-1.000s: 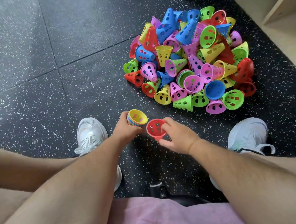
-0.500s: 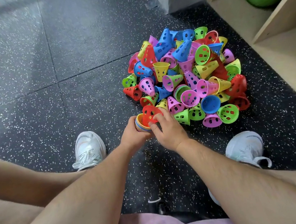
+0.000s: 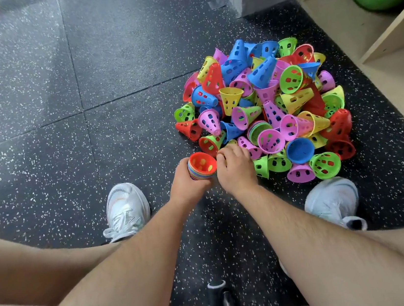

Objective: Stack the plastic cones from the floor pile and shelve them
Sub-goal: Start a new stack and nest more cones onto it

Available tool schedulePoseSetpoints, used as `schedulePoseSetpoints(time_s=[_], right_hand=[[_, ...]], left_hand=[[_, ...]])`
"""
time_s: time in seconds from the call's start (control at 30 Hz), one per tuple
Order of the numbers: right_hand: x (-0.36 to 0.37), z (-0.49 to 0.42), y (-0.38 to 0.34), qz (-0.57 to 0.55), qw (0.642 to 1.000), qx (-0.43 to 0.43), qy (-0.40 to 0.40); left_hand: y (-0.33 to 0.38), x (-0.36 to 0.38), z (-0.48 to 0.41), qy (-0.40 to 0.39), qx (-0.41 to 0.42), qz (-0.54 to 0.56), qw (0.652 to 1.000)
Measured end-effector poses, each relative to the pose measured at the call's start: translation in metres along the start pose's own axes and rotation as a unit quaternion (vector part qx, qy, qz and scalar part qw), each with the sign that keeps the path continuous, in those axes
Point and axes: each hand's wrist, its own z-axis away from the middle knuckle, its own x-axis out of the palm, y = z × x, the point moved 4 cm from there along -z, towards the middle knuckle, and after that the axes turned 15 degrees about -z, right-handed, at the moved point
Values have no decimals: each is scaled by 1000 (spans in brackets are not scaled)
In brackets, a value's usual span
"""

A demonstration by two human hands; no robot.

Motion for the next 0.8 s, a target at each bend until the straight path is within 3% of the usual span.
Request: schedulePoseSetpoints(time_s=[0.13,0.33,0.63,0.8], right_hand=[[5,-15,5,123,991,24,-39],[7,-14,13,188,980,1,-57],[-10,-18,36,39,998,-28,-39],[-33,-21,35,-35,995,-72,61]], left_hand=[[-2,2,-12,11,-7,-12,1000],[-5,6,-20,14,-5,-19,1000],[-10,15,-15,19,-3,-3,1000],[-9,14,-14,18,1,-10,1000]])
